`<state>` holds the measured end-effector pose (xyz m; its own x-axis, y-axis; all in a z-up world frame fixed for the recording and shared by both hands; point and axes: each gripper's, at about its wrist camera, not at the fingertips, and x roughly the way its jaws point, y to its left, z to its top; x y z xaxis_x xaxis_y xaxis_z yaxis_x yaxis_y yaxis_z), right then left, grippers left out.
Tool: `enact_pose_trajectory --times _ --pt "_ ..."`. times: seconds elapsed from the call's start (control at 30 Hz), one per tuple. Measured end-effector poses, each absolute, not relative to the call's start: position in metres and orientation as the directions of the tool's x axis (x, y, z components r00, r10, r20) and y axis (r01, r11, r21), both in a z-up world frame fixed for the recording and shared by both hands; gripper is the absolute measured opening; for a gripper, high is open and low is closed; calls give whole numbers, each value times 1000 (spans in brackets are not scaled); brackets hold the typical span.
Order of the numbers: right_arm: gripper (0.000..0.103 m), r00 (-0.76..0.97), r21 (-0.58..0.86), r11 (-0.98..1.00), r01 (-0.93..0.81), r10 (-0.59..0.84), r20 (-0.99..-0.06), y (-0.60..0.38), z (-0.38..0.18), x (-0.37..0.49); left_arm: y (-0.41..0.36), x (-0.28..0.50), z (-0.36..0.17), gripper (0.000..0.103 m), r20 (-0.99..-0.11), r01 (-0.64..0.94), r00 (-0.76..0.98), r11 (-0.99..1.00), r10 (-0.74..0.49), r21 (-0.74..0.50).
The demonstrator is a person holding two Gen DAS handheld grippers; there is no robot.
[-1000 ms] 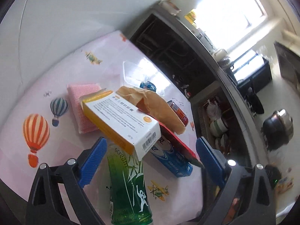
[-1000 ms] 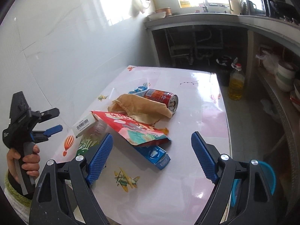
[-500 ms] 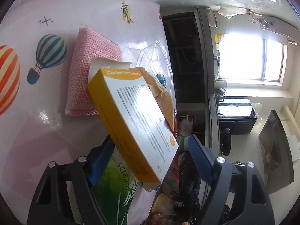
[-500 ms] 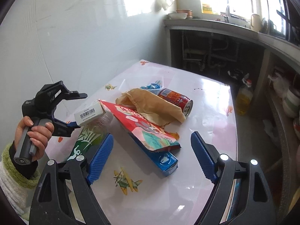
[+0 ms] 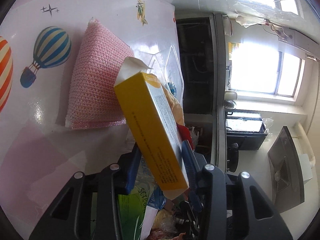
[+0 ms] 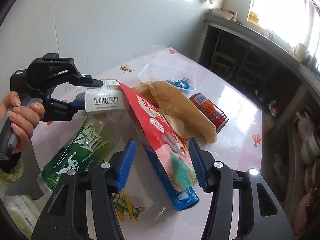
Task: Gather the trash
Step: 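Grasp the yellow medicine box with the left tool while the right tool grasps the red snack bag, then carry the medicine box and snack bag to the wastebasket and release both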
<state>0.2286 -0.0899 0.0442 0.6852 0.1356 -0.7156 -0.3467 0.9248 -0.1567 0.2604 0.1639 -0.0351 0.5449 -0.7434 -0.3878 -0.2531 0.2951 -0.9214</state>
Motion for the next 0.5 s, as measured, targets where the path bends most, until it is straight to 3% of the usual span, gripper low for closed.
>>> enact_pose_trajectory --times 0.1,0.17,0.5 --pt "35 676 -183 920 -346 110 -729 -85 42 233 166 259 -34 37 -378 -240 555 292 -741 -926" --pt "22 669 -196 918 -346 94 -737 -83 39 234 167 257 -34 36 -370 -232 558 288 -743 -929" --pt "7 734 -298 903 -310 28 -679 -78 50 223 171 243 -24 29 -303 -163 576 257 -759 -953"
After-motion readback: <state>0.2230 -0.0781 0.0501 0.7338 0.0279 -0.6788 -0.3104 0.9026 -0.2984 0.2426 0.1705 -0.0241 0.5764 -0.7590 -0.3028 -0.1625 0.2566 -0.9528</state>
